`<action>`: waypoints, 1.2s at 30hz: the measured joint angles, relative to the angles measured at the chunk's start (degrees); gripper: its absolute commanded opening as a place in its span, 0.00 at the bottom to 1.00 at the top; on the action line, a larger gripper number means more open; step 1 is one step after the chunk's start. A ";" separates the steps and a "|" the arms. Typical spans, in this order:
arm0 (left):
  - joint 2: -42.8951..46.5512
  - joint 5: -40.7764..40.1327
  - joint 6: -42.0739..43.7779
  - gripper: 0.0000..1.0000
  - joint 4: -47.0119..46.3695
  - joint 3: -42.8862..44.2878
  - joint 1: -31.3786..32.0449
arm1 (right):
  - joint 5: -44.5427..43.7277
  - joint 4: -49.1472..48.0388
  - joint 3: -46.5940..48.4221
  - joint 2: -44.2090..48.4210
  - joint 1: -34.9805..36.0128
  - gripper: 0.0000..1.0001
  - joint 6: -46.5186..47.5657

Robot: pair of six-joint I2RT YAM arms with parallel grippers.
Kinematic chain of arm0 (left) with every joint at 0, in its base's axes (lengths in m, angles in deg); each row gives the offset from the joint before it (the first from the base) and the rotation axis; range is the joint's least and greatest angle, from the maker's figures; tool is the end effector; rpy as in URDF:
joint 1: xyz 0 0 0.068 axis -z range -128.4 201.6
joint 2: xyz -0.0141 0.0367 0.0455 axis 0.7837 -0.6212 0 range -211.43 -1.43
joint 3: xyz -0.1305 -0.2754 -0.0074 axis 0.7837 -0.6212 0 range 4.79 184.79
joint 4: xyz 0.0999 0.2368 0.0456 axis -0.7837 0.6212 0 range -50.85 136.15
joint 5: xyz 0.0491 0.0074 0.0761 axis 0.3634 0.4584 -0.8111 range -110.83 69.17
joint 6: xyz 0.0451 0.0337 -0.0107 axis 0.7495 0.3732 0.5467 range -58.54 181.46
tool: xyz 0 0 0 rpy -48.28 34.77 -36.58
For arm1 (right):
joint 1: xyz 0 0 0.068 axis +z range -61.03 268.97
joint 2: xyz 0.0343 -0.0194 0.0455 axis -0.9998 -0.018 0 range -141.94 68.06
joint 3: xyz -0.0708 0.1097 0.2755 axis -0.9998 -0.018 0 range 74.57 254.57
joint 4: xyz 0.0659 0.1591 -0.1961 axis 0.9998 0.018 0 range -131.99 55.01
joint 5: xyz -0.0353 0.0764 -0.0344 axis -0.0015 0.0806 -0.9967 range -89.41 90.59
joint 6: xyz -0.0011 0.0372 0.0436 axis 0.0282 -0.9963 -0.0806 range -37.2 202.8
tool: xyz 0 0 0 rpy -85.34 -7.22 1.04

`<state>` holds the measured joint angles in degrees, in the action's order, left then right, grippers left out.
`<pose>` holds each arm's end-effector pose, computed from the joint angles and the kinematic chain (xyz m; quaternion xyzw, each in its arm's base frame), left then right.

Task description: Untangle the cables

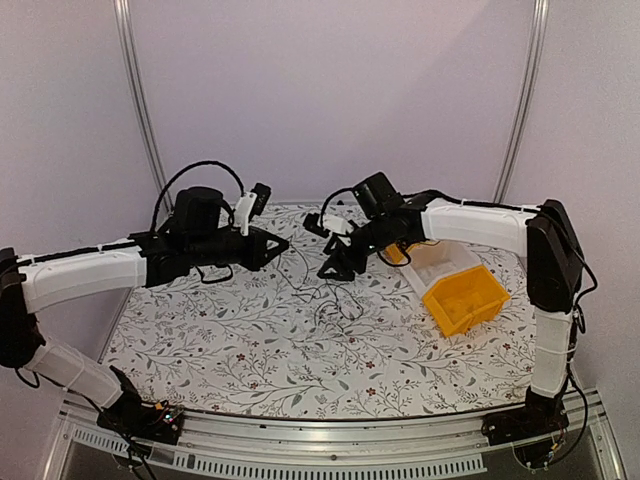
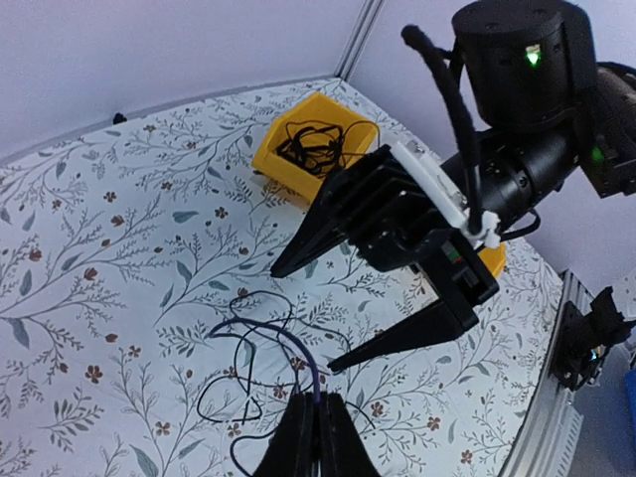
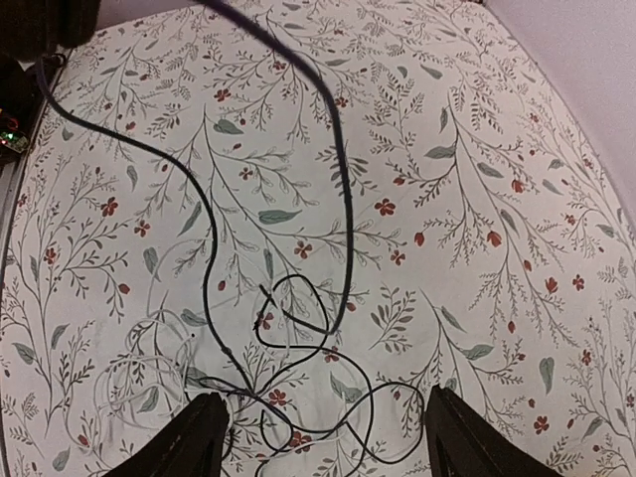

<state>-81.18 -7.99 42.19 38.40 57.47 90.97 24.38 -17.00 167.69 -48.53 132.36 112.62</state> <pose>0.2370 -0.2061 0.2976 0.2054 0.8209 -0.3395 0.4106 0.3339 0.3381 0.2536 -0.6042 0.6909 0.2324 0.3218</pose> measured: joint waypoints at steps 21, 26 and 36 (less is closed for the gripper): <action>4.07 8.57 5.97 0.00 -0.07 5.49 2.67 | 12.48 -1.44 9.92 7.15 0.07 0.64 0.00; 4.04 8.46 6.19 0.00 0.00 5.49 2.95 | 16.09 0.94 9.90 5.88 0.11 0.21 1.05; 1.22 1.05 5.40 0.25 -8.09 1.99 3.34 | 18.58 3.19 9.92 6.38 0.15 0.00 1.46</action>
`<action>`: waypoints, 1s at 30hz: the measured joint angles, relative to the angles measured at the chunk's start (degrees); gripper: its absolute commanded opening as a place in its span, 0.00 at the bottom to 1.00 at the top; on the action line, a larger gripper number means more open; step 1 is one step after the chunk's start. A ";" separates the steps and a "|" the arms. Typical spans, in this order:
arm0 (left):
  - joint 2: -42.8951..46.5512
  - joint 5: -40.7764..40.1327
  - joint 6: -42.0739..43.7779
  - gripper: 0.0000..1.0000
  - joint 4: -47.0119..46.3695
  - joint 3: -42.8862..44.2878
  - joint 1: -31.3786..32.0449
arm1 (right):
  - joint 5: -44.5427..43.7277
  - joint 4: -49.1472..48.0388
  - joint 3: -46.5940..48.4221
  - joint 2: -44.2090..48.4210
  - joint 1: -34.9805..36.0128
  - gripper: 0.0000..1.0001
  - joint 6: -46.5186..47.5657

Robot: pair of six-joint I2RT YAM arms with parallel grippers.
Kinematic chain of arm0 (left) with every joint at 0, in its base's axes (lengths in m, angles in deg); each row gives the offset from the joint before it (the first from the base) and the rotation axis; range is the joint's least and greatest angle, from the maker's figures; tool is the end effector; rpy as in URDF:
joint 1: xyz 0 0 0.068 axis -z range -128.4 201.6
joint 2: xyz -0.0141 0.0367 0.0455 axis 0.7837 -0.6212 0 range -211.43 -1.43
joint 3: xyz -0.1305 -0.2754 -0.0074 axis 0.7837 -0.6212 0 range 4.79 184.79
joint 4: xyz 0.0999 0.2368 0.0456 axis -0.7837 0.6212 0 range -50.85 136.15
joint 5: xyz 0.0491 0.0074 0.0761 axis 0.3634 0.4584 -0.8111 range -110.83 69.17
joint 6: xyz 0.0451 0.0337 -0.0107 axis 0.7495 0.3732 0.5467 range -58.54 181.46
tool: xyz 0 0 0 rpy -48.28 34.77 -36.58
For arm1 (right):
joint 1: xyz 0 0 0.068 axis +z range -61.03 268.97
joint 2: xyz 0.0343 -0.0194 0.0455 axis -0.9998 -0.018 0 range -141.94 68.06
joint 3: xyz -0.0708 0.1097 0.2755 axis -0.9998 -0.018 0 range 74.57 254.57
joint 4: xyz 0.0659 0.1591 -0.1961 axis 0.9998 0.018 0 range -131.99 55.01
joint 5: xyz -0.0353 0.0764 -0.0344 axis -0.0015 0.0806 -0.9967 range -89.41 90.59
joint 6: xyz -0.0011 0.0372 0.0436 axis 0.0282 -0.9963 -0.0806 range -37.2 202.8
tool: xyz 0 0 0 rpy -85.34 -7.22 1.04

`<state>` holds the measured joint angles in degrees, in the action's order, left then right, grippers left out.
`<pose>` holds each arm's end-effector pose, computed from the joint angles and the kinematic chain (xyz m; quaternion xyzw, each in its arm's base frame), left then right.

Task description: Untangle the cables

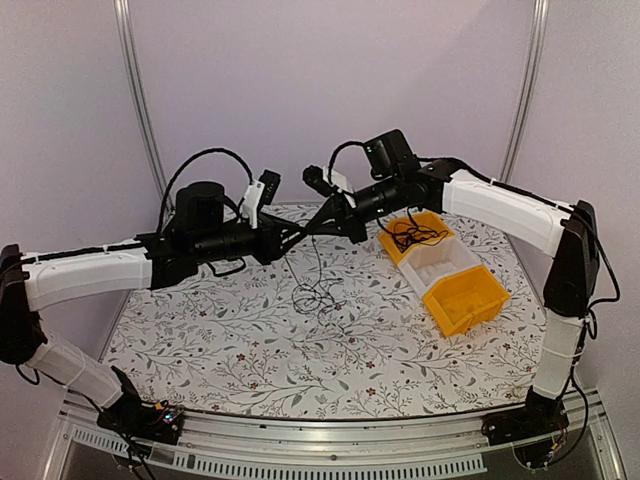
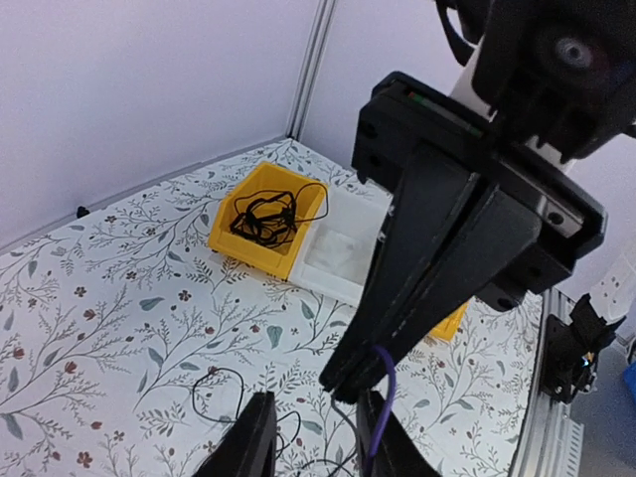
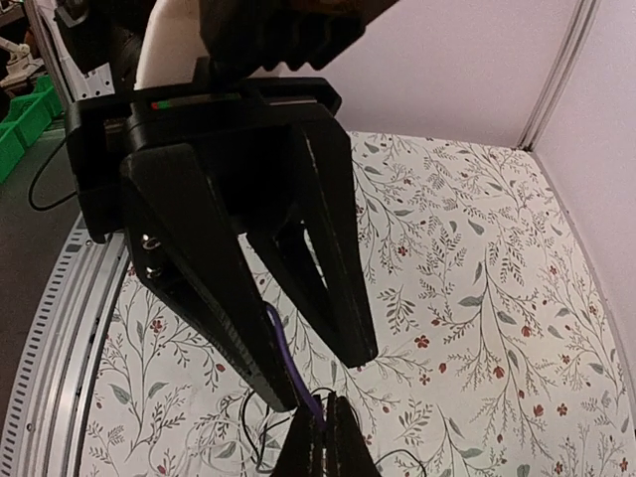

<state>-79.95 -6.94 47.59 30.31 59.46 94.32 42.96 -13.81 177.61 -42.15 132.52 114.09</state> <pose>0.2272 -0.2231 0.3312 0.2675 0.7444 -0.3709 0.4866 0.3128 0.3351 0.3611 -0.6351 0.5571 0.3650 0.3913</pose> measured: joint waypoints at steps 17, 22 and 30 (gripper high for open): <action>-40.22 -6.67 -13.11 0.21 -19.04 2.23 0.02 | -3.54 8.44 21.29 10.03 -0.42 0.00 2.05; -40.48 -5.84 -15.37 0.24 -21.97 1.29 -0.44 | -6.80 8.90 28.26 12.41 -2.67 0.00 3.52; -33.44 -4.48 -15.15 0.33 -23.37 -3.65 -0.63 | -8.17 7.89 17.66 17.81 -13.33 0.00 3.13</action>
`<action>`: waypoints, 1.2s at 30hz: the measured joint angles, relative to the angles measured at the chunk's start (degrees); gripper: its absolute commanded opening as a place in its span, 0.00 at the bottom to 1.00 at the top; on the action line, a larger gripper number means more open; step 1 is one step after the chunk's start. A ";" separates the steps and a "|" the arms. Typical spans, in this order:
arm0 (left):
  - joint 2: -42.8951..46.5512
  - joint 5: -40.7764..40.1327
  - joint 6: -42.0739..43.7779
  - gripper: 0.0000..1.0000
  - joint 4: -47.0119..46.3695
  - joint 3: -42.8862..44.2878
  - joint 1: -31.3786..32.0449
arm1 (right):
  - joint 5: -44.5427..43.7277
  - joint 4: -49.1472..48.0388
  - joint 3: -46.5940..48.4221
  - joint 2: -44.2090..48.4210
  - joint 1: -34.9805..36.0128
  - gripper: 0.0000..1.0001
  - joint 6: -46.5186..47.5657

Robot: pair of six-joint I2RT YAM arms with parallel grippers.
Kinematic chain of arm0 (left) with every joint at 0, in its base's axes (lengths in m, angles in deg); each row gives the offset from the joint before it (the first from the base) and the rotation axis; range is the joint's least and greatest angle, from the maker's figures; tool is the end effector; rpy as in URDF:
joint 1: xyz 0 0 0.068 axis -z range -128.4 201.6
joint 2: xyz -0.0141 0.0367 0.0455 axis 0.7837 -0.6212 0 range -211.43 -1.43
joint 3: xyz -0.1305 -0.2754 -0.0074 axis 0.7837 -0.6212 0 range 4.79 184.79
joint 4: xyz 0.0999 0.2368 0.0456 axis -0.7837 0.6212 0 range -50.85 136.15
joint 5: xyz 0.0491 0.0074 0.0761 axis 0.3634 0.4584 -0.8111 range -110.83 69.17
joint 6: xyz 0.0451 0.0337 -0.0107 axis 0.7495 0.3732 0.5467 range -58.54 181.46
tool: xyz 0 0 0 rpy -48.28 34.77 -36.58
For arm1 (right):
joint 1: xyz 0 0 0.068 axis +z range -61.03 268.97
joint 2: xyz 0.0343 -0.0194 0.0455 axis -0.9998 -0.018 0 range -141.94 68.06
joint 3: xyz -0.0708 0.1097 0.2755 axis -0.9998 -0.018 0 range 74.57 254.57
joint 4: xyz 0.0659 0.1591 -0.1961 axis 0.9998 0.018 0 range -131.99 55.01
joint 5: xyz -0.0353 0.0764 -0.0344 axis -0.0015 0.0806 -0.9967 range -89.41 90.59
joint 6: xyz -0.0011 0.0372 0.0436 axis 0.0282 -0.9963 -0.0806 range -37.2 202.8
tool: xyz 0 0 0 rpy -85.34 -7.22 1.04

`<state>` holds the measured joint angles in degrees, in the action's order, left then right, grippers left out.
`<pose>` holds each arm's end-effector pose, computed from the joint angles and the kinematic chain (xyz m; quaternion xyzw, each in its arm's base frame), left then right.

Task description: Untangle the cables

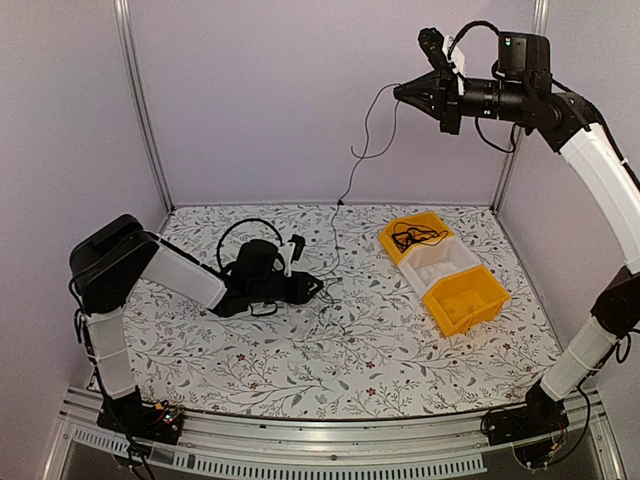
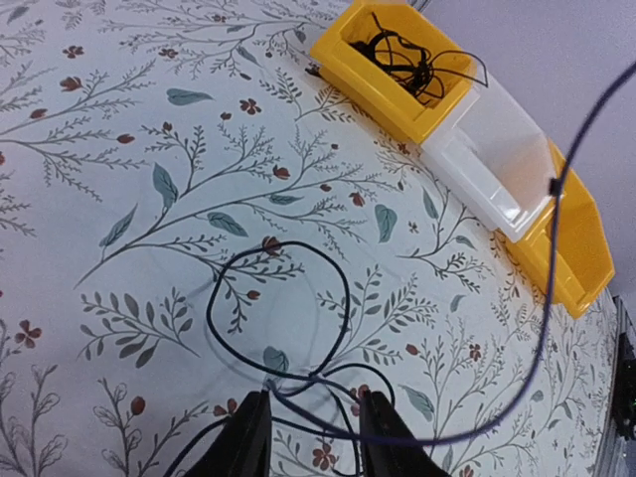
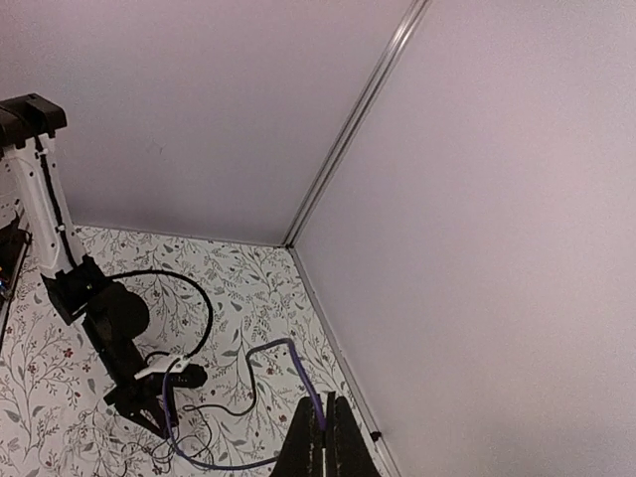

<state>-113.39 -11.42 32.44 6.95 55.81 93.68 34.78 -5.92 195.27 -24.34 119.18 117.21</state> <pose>0.2941 -0.2745 0.1495 0.1391 0.8472 -0.3527 0.3721 0.2702 0.1837 0.5645 -0.5482 0.5053 0.1984 0.6362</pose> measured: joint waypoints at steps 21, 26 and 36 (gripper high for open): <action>-3.21 -5.40 1.40 0.32 5.73 1.46 -4.50 | -5.92 -3.80 21.09 6.23 -12.66 0.00 -2.05; -1.92 -4.50 1.49 0.41 3.87 -0.81 -4.50 | -6.32 -5.55 16.61 6.71 -12.66 0.00 -1.99; 8.11 -2.58 11.78 0.63 -15.34 -8.52 8.46 | -1.46 -2.86 3.37 3.15 -12.66 0.00 -3.43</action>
<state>-105.29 -14.00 44.22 -8.40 47.29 102.14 33.32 -8.78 198.64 -21.19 106.53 113.78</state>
